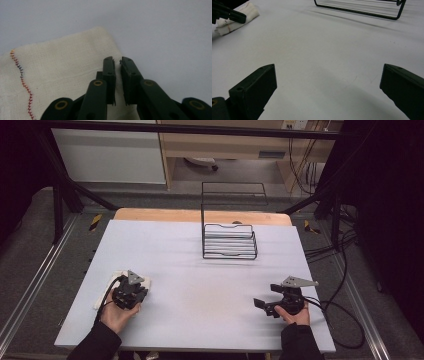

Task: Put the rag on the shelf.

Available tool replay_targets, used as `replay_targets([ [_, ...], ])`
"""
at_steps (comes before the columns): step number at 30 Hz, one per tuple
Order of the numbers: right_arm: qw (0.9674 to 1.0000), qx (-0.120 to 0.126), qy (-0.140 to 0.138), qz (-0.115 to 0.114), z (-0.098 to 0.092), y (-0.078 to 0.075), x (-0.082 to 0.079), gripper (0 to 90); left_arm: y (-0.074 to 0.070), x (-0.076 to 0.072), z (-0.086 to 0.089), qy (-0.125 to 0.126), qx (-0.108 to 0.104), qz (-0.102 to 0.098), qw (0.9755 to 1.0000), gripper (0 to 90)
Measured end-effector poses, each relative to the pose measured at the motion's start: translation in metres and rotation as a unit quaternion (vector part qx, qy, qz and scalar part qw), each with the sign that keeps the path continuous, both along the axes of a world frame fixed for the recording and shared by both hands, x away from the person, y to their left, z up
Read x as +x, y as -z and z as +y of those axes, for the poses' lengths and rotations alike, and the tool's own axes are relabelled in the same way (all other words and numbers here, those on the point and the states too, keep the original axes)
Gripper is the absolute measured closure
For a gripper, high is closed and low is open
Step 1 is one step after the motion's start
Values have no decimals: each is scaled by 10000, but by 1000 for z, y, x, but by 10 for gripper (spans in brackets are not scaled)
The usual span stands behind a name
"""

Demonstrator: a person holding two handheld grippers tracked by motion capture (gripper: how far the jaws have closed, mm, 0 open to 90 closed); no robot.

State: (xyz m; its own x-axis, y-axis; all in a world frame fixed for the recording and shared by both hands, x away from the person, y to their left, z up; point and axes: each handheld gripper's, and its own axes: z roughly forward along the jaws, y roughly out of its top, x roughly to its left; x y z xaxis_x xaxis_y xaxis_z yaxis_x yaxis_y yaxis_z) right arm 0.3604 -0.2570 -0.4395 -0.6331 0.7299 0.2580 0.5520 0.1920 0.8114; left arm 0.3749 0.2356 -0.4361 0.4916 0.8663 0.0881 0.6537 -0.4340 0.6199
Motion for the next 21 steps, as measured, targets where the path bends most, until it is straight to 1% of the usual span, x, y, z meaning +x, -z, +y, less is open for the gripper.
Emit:
replay_targets([
  [2,10000,2,0,-1,0,0,0,14,0,1,4,23,-123,32,9999,849],
  [4,10000,-1,5,-1,0,0,0,14,0,2,9,18,-330,86,9994,867],
  [6,10000,2,0,4,0,0,0,15,0,3,14,23,-577,132,9982,871],
  [7,10000,2,-2,7,0,0,1,15,-1,1,17,17,-786,104,9968,872],
  [8,10000,4,-4,3,1,0,1,15,-1,1,17,17,-786,104,9968,873],
  [9,10000,-4,-11,8,1,0,1,15,-6,-1,16,74,-921,56,9957,874],
  [11,10000,0,-27,-2,2,0,1,15,-9,-5,12,161,-1036,33,9945,874],
  [13,10000,-13,-48,-11,3,0,1,16,-11,-8,5,272,-1181,37,9926,874],
  [14,10000,-14,-45,7,4,0,1,16,-11,-8,5,272,-1181,37,9926,874],
  [15,10000,-23,-58,8,5,0,1,16,-12,-12,-3,395,-1217,26,9918,874],
  [18,10000,-30,-83,1,7,1,2,16,-12,-16,-15,565,-1246,6,9906,873],
  [19,10000,-6,-73,29,7,1,2,17,-12,-16,-15,565,-1246,6,9906,873],
  [21,10000,-27,-90,23,9,1,2,18,-11,-17,-21,651,-1261,12,9899,872],
])
